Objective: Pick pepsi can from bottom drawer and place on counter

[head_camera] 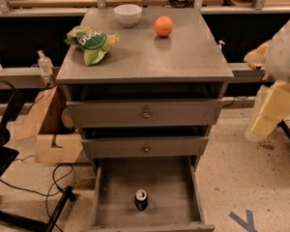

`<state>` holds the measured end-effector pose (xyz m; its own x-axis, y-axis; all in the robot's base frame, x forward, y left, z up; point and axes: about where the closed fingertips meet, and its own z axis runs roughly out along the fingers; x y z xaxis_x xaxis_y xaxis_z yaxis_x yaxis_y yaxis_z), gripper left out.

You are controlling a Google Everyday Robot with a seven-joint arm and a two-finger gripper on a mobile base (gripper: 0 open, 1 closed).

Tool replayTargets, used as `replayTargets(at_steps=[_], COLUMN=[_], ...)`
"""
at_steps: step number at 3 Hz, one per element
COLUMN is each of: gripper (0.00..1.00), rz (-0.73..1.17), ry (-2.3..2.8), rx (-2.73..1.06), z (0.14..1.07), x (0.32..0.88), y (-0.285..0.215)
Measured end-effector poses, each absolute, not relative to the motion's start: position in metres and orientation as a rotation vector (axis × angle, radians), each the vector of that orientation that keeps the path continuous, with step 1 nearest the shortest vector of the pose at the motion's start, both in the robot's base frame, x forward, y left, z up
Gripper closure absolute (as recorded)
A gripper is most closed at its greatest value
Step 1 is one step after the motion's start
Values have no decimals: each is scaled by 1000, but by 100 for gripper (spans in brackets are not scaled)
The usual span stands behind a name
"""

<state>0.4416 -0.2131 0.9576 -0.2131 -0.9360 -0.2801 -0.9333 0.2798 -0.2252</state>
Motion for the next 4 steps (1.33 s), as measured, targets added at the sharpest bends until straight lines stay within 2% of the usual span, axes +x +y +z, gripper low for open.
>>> replayTargets(at_steps=[1,3,4], gripper=[0,0,0], rz=[179,545,609], ry=[2090,1803,1651], rx=[-1649,-1392,-1182], z=[905,782,751], x=[446,436,446], y=[-207,-159,-152])
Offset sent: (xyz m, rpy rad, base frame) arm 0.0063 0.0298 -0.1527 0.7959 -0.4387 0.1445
